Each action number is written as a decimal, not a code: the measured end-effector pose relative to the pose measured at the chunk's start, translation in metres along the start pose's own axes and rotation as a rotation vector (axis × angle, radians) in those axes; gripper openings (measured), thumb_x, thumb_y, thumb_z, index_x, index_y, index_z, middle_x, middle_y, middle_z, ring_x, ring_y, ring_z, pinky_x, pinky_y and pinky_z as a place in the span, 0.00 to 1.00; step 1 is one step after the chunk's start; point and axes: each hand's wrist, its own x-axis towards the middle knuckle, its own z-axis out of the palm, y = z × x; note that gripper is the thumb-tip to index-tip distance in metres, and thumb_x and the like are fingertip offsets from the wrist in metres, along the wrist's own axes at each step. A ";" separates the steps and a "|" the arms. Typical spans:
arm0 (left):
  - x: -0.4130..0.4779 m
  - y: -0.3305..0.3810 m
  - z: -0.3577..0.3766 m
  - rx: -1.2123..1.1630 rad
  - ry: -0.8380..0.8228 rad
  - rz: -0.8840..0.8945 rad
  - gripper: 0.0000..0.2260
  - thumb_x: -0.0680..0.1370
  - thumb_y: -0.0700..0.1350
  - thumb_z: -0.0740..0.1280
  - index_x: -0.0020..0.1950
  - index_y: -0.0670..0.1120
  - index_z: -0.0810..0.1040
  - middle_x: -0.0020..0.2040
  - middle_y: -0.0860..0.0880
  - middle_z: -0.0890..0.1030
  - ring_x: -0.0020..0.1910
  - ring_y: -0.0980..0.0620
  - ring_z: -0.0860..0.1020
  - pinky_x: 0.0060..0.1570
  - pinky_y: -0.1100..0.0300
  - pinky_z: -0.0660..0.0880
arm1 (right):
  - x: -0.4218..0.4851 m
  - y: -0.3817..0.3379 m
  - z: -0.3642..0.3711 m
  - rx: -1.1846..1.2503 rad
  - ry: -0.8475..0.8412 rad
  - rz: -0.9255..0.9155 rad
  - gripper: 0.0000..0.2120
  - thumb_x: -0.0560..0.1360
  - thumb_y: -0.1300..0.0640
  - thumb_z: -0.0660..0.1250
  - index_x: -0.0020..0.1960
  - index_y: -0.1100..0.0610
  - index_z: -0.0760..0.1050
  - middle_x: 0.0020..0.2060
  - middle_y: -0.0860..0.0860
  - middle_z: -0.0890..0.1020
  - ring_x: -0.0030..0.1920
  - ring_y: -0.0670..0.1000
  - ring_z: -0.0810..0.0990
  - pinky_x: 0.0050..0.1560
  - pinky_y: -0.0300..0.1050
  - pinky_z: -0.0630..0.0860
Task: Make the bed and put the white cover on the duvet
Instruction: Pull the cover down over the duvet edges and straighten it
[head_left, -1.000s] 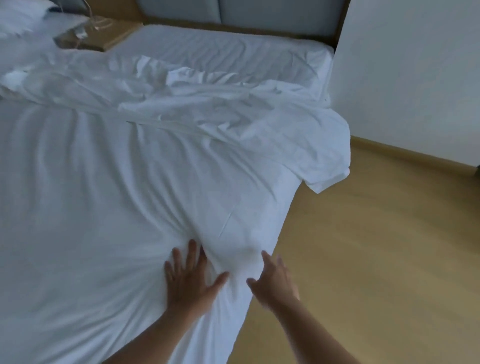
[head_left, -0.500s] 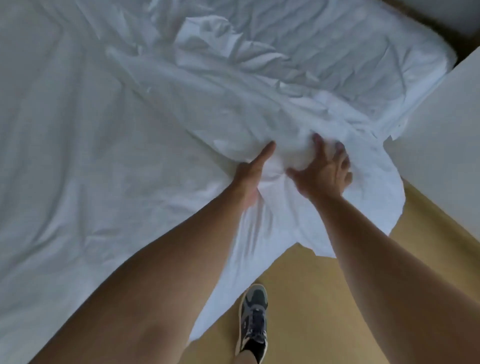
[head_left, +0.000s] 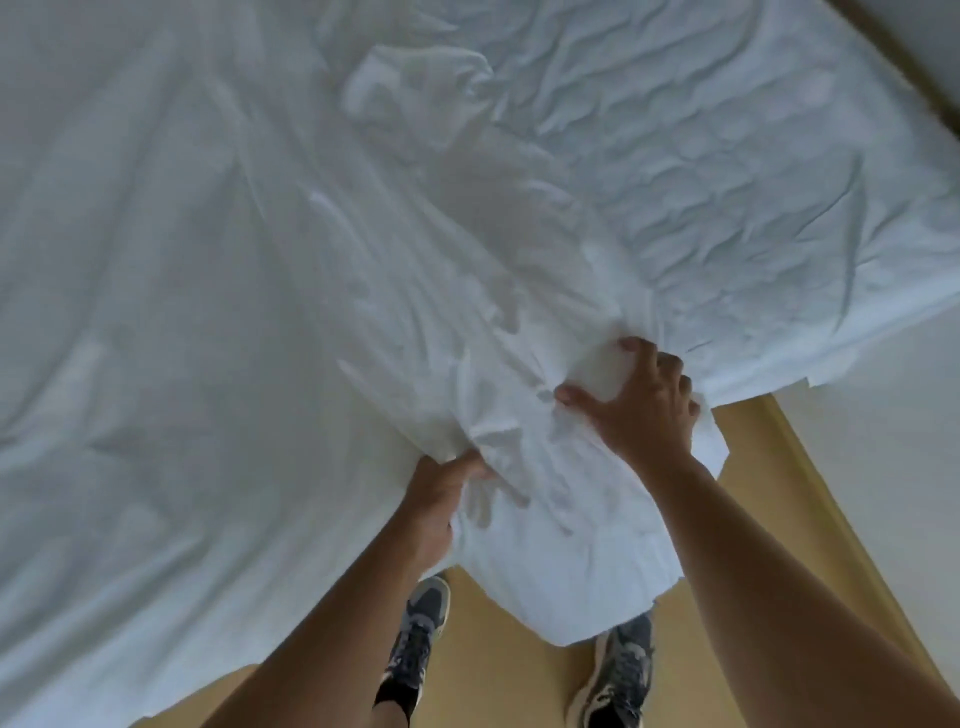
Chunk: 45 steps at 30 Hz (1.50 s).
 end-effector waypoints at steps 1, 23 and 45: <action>-0.005 -0.009 0.020 0.069 0.031 -0.009 0.20 0.58 0.42 0.73 0.49 0.39 0.84 0.46 0.38 0.85 0.43 0.38 0.84 0.44 0.42 0.82 | 0.007 0.004 0.003 0.007 -0.036 0.002 0.50 0.58 0.26 0.75 0.71 0.49 0.62 0.65 0.56 0.71 0.65 0.63 0.71 0.62 0.61 0.68; -0.043 -0.065 0.007 0.054 0.712 0.024 0.19 0.70 0.47 0.66 0.61 0.49 0.77 0.50 0.49 0.83 0.49 0.47 0.80 0.49 0.49 0.79 | 0.038 0.054 0.014 0.214 -0.180 0.076 0.30 0.80 0.33 0.57 0.54 0.62 0.74 0.54 0.66 0.81 0.57 0.67 0.77 0.51 0.55 0.70; -0.017 -0.053 -0.020 1.363 0.741 0.444 0.68 0.58 0.70 0.79 0.82 0.49 0.39 0.79 0.35 0.52 0.77 0.32 0.57 0.74 0.38 0.59 | -0.035 0.051 0.081 -0.631 -0.155 -0.663 0.75 0.53 0.30 0.80 0.81 0.52 0.35 0.80 0.65 0.39 0.78 0.71 0.39 0.68 0.83 0.49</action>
